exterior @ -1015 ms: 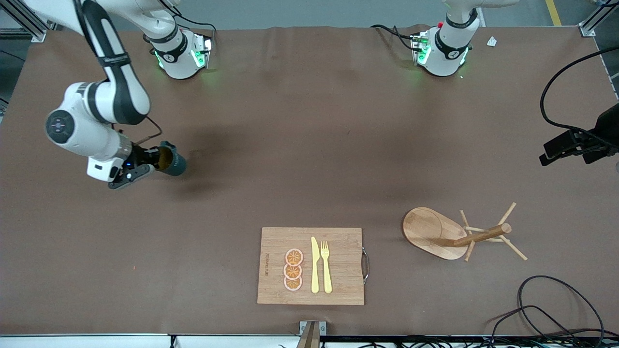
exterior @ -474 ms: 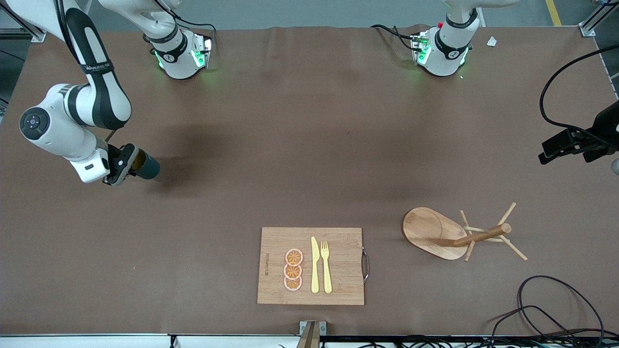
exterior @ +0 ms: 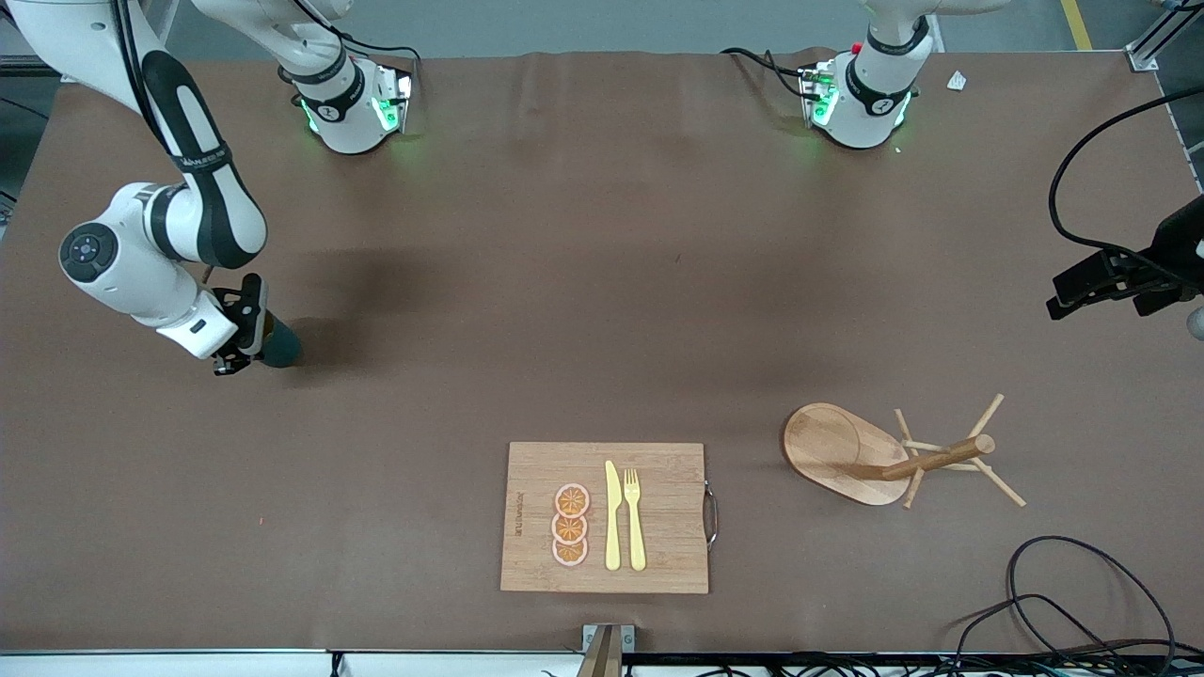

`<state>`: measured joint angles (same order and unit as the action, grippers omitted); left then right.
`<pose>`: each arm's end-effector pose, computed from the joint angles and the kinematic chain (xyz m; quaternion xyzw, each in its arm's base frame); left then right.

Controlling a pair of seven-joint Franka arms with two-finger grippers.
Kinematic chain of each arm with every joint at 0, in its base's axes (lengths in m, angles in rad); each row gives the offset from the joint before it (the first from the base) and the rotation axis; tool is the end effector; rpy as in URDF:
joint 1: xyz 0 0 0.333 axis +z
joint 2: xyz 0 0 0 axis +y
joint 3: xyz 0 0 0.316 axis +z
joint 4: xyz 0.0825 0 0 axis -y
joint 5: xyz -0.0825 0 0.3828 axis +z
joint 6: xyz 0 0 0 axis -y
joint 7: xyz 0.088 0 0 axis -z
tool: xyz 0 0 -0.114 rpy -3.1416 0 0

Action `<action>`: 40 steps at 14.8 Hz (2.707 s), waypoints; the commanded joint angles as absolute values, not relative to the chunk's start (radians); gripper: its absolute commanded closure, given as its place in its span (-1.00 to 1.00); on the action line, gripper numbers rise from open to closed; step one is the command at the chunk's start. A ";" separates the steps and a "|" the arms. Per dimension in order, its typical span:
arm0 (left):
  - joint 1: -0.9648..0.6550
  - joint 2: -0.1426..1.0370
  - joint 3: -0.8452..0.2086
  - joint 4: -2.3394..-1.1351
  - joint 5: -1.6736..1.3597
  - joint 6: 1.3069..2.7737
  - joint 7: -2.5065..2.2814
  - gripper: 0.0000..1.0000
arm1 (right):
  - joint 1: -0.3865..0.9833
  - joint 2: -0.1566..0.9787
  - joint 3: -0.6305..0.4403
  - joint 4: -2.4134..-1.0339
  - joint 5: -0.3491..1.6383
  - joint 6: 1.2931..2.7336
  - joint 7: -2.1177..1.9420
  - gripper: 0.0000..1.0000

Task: Transfer cup from left to right arm and place
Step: 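Carry the teal mug with the right gripper away from the stand, then lower the mug onto the table and open the right gripper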

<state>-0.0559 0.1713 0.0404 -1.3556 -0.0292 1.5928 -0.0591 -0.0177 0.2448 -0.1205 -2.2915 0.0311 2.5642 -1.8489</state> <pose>0.6091 -0.0151 0.6217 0.9992 0.0212 0.0326 0.0124 0.5283 -0.0746 0.2412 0.6641 0.7475 0.0033 0.0158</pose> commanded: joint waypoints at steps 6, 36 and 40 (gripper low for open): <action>-0.061 0.167 0.037 -1.342 -0.006 1.577 -0.049 -1.00 | -0.037 0.232 -0.094 -2.332 0.031 2.617 -1.914 1.00; -0.060 0.166 0.035 -1.342 -0.005 1.577 -0.049 -1.00 | 0.003 0.045 -0.094 -1.962 0.040 1.950 -0.450 -1.00; -0.060 0.166 0.035 -1.344 -0.005 1.577 -0.049 -1.00 | 0.023 0.043 -0.091 -1.827 0.038 1.743 -0.124 -1.00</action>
<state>-0.0594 0.1713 0.0392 -1.3514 -0.0252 1.5927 -0.0590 0.0010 0.0487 -0.0894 -1.8936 0.0428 1.8314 -0.2812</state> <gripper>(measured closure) 0.000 0.000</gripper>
